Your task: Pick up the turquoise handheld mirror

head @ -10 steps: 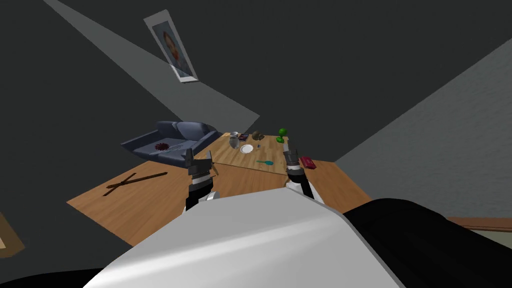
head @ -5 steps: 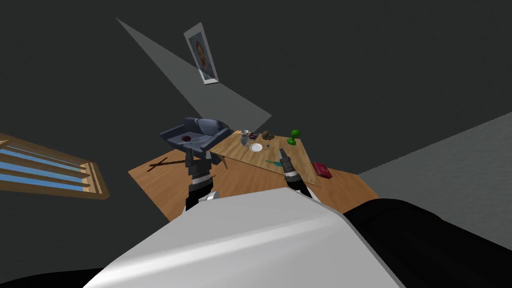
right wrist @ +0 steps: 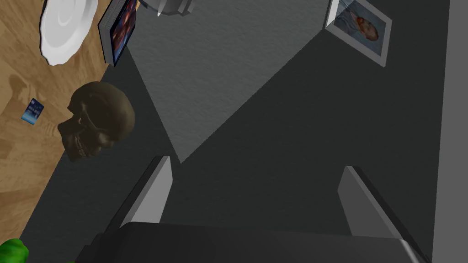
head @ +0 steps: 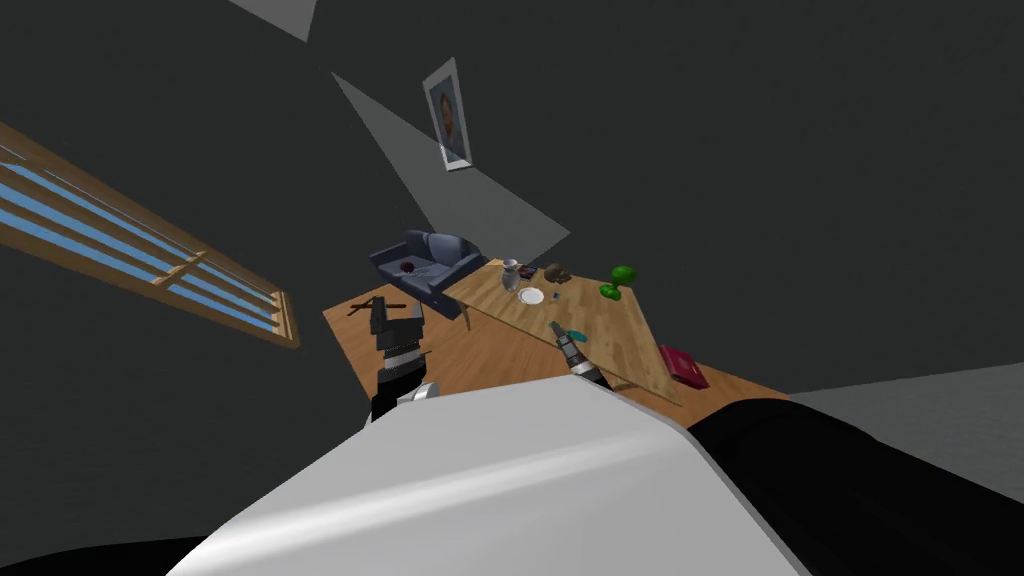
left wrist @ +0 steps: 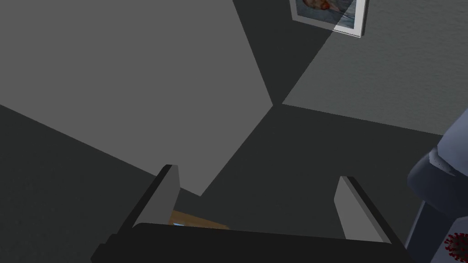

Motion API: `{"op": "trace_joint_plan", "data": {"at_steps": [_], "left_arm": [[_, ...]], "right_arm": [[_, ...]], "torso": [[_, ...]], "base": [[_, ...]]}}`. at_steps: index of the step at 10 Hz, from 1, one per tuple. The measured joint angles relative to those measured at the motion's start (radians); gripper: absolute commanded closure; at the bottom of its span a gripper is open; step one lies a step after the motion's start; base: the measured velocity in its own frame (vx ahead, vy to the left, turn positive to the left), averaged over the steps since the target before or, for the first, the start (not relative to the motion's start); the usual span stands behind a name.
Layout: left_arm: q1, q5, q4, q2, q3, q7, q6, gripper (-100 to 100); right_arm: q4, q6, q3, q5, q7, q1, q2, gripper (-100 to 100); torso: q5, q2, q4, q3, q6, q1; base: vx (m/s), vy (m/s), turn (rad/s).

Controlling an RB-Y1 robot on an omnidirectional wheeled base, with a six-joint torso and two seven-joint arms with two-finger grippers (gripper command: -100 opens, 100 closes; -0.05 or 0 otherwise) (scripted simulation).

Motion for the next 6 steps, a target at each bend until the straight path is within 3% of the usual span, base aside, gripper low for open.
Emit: {"op": "trace_joint_plan", "data": {"at_steps": [2, 3, 5, 6], "left_arm": [[0.0, 0.0, 0.0, 0.0, 0.0, 0.0, 0.0, 0], [0.0, 0.0, 0.0, 0.0, 0.0, 0.0, 0.0, 0], [0.0, 0.0, 0.0, 0.0, 0.0, 0.0, 0.0, 0], [0.0, 0.0, 0.0, 0.0, 0.0, 0.0, 0.0, 0]], "right_arm": [[-0.003, 0.038, 0.025, -0.004, 0.031, 0.049, -0.036, -100], [0.023, 0.056, 0.042, -0.006, 0.05, 0.076, -0.065, -100], [0.062, 0.073, 0.061, -0.009, 0.07, 0.116, -0.11, -100], [0.09, 0.091, 0.078, -0.006, 0.087, 0.142, -0.14, -100]], "torso": [[0.0, 0.001, 0.0, 0.0, 0.0, -0.001], [0.0, 0.001, 0.0, 0.0, 0.0, 0.0], [0.0, 0.001, 0.0, 0.0, 0.0, -0.001], [0.0, 0.0, 0.0, 0.0, 0.0, -0.001]], "base": [[0.018, 0.058, 0.375], [0.016, 0.05, 0.202], [0.03, 0.048, 0.441], [0.038, 0.027, 0.128]]}}
